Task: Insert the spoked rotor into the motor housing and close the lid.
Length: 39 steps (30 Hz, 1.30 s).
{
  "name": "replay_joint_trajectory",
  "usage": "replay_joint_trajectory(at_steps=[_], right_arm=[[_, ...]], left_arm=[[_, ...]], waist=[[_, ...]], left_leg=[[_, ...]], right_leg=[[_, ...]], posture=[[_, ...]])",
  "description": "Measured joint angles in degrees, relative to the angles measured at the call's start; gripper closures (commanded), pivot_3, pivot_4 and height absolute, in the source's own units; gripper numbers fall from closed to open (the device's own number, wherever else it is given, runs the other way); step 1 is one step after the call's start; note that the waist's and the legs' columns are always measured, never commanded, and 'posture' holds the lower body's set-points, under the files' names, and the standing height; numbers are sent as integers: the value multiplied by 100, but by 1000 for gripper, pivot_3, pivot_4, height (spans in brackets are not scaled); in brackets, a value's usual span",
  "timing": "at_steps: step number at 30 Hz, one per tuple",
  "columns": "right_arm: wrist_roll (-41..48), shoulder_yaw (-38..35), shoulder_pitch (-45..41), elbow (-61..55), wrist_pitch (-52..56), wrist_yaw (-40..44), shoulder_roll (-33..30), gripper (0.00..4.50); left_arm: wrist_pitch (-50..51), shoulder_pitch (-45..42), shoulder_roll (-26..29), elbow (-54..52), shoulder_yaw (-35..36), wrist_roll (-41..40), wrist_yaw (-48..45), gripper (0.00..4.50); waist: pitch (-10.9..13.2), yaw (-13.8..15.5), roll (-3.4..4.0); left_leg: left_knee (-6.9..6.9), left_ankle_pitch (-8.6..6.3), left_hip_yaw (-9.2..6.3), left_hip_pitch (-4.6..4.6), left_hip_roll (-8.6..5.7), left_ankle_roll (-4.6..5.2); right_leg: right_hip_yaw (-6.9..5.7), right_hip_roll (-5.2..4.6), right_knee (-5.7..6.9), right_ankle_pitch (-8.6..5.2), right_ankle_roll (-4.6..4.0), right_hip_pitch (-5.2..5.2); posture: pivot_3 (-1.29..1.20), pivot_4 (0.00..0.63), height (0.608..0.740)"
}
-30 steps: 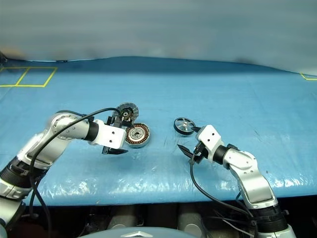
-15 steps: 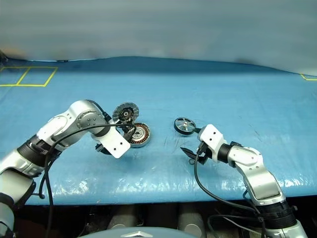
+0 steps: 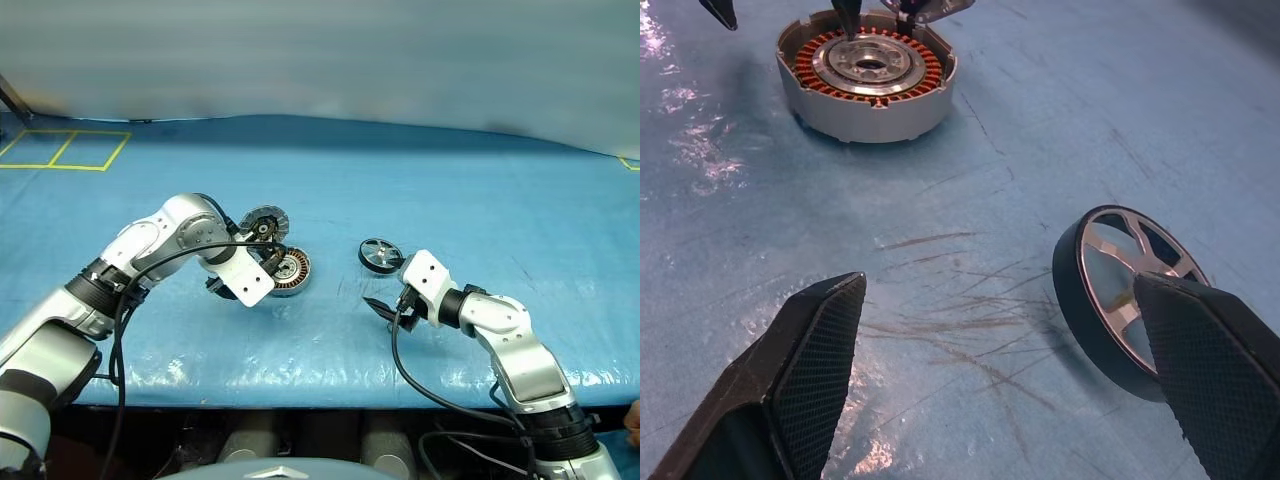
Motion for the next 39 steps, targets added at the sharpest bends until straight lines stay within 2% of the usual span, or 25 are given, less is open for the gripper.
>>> replay_joint_trajectory(at_steps=[8, 18, 31, 39], right_arm=[[-5, 1, 45, -13, 108, 79, -169, 16], [-7, 11, -64, -14, 119, 179, -214, 16], [-5, 16, -170, -27, 232, 337, -380, 16], [-4, 41, -184, -39, 303, 403, -389, 16]], left_arm=[[-43, 2, -40, -80, 13, 81, -20, 0], [-155, 19, -359, -80, -9, 406, 297, 0], [-16, -11, -382, -372, 16, 500, 337, 0], [76, 44, -538, 42, -90, 799, 659, 0]], waist=[[0, 4, 0], [0, 6, 0], [1, -30, -2], [1, -34, -2]], left_leg=[[3, 1, -3, -5, -1, 1], [6, 1, -4, -5, -1, 2], [3, 1, -4, -7, 1, 2], [2, 1, -4, -8, 1, 2]], right_leg=[[-1, 0, 3, 1, -1, -2], [-1, 1, 4, 1, 1, -1], [0, 4, 4, 2, 2, -5], [0, 6, 5, 2, 2, -5]], posture=[[0, 150, 740], [0, 150, 740], [0, 150, 740], [0, 150, 740]])
